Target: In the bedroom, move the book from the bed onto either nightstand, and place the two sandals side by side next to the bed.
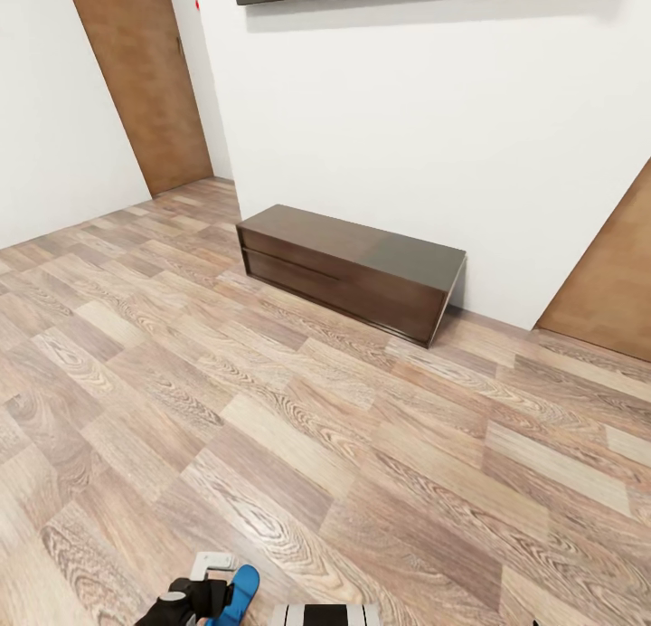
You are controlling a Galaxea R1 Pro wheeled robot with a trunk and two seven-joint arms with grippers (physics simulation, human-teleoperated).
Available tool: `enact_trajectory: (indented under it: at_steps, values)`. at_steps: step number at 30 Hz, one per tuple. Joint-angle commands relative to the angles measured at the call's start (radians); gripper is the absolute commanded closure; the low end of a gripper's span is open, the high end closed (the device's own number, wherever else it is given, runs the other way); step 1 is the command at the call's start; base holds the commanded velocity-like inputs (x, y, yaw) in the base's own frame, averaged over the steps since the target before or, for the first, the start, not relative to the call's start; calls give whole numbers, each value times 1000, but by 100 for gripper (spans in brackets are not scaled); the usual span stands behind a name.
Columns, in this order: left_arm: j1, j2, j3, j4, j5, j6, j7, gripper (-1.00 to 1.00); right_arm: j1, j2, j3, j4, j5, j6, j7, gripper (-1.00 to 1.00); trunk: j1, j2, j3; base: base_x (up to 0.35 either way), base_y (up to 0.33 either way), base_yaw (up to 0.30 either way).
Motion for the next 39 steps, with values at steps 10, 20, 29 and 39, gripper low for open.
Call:
enact_trajectory:
  at_steps: [10, 20, 29, 39]
  values:
    - [0, 1, -93, -1, -2, 6, 6, -100, 0, 0, -1, -2, -7, 5, 5, -100, 0, 0, -1, 0, 0, 0]
    - [0, 2, -117, 5, -2, 6, 7, -100, 0, 0, -1, -2, -7, 5, 5, -100, 0, 0, -1, 0, 0, 0]
    - [0, 2, -121, 9, -2, 6, 6, -100, 0, 0, -1, -2, -7, 5, 5, -100, 0, 0, -1, 0, 0, 0]
    - [0, 2, -123, 10, -2, 6, 6, -100, 0, 0, -1, -2, -7, 5, 5, -100, 3, -2, -28, 0, 0, 0]
